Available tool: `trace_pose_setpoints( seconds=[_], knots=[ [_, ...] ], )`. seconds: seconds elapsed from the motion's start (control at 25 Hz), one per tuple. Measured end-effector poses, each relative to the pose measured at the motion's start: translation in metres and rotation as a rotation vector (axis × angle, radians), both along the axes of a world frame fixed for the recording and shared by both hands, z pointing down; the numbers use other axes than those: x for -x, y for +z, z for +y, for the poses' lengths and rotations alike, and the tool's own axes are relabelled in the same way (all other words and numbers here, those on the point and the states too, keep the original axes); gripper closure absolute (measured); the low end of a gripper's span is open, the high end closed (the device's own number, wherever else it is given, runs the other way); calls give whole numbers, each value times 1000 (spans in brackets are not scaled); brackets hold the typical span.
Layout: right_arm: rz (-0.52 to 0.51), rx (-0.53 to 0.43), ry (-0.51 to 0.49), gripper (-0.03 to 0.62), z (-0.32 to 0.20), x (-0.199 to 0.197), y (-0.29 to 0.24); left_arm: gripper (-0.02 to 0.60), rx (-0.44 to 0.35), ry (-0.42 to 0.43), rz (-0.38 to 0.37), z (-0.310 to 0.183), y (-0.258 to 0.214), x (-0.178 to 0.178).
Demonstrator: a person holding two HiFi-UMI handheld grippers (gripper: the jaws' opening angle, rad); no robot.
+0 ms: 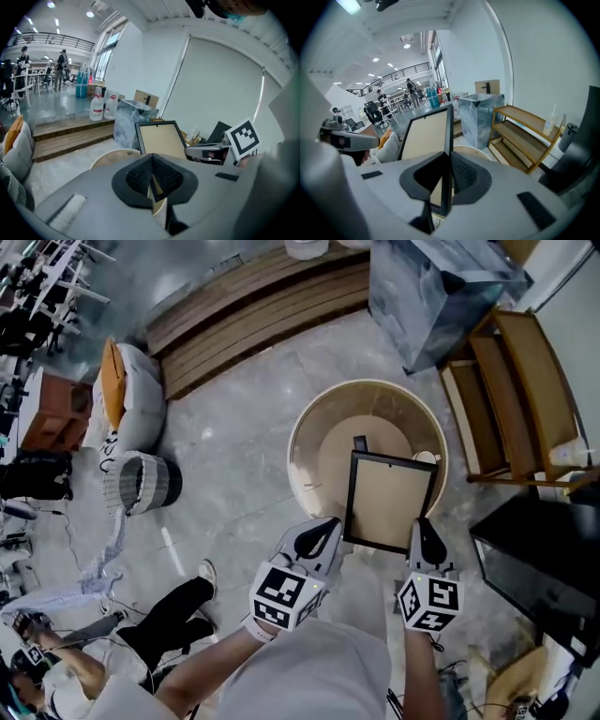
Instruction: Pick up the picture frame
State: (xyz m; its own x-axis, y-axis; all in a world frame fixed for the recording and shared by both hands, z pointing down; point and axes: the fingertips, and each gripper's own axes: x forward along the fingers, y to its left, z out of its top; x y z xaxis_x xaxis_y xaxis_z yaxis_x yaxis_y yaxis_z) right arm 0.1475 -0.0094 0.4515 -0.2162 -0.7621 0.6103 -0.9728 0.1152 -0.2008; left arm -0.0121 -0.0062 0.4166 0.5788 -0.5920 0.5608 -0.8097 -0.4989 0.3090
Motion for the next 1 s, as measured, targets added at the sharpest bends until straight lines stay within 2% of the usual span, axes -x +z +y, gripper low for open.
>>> trace_pose_setpoints(
  seconds=[0.32, 0.48, 0.8, 1.0],
  knots=[
    [6, -185, 87, 556, 24, -14, -121, 591, -127, 23, 61, 12, -97, -6],
    [16, -282, 122, 556, 37, -21, -166, 591, -205, 51, 98, 20, -137, -3],
    [38, -383, 169, 556, 54, -44, -208, 591, -302, 80, 142, 17, -184, -13],
    [41, -404, 165, 556, 56, -43, -213, 591, -304, 88, 129, 17, -184, -12]
  ],
)
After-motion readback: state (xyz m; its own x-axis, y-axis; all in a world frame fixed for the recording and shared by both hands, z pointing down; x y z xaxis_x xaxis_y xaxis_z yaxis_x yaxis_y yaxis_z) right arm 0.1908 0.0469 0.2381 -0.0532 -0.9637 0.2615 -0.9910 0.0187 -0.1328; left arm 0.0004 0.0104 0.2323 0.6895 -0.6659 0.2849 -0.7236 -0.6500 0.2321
